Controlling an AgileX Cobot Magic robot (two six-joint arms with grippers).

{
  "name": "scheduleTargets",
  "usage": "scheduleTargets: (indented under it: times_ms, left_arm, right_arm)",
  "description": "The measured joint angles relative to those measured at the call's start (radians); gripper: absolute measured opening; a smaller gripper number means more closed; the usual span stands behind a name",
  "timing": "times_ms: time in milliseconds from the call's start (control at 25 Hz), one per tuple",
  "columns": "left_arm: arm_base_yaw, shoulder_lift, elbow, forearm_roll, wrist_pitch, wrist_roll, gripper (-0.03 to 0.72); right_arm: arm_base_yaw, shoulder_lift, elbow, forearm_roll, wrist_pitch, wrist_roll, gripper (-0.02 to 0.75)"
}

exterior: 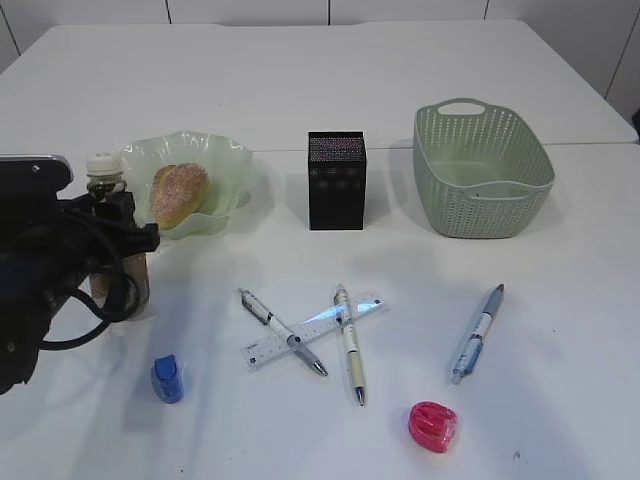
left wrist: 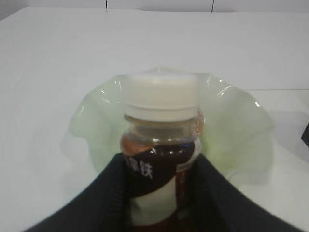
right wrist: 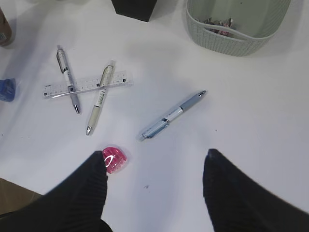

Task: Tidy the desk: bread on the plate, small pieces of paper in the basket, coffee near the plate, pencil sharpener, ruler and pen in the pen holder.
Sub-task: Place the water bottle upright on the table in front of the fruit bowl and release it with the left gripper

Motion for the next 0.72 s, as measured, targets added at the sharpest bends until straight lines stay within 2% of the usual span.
scheduleTargets:
  times_ms: [520, 720]
  left_arm:
    - [0.004, 0.054, -0.008, 0.012, -0.068, 0.000, 0.271]
    - [0.036, 0.056, -0.014, 0.028, -0.067, -0.005, 0.271]
  right_arm:
    - [0.000, 0.000, 0.000, 0.000, 0.000, 0.000, 0.493]
    - [0.000, 0.000, 0.000, 0.003, -0.001, 0.000, 0.493]
